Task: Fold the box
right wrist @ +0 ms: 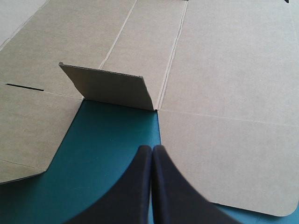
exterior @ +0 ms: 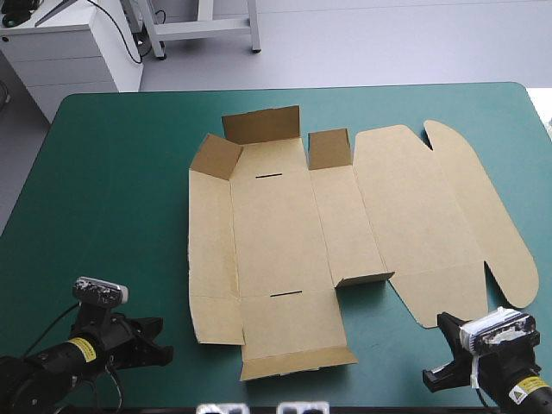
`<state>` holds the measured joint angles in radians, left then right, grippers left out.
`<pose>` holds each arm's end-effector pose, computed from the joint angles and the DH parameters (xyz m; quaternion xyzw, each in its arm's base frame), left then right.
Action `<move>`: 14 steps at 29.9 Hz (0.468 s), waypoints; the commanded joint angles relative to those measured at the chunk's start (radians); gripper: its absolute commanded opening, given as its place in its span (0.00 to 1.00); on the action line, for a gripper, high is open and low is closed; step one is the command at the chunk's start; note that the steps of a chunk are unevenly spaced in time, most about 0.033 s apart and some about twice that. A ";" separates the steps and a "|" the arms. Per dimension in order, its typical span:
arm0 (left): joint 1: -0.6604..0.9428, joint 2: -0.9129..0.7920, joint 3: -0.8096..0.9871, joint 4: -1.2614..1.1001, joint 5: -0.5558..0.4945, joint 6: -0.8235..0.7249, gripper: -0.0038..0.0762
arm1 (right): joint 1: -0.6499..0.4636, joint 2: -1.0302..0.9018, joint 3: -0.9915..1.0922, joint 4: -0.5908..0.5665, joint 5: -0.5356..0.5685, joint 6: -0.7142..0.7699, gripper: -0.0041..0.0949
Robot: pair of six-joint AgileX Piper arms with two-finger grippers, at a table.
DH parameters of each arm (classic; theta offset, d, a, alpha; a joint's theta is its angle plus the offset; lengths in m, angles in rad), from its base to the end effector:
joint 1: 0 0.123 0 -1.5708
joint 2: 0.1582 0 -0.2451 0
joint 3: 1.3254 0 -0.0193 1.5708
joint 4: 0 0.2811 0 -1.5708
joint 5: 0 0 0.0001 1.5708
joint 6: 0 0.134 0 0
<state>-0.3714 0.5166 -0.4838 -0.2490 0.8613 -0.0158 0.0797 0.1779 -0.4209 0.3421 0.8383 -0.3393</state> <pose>0.1593 -0.0889 0.2170 0.1235 0.9133 -0.1865 0.3403 0.1403 0.0448 0.2534 -0.1434 0.8380 0.1008 0.5167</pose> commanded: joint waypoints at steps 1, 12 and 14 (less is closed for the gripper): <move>-0.002 0.060 -0.078 0.048 -0.061 -0.102 0.05 | 0.004 0.013 -0.026 0.013 -0.062 -0.002 0.02; 0.003 0.404 -0.275 0.118 -0.027 -0.037 0.07 | 0.004 0.013 -0.026 0.013 -0.062 -0.002 0.02; 0.030 0.464 -0.314 0.085 -0.027 0.006 0.07 | 0.004 0.013 -0.026 0.013 -0.062 -0.006 0.02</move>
<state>-0.3643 0.9203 -0.7239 -0.1286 0.8748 -0.0546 0.0797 0.1779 -0.4209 0.3421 0.8383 -0.3393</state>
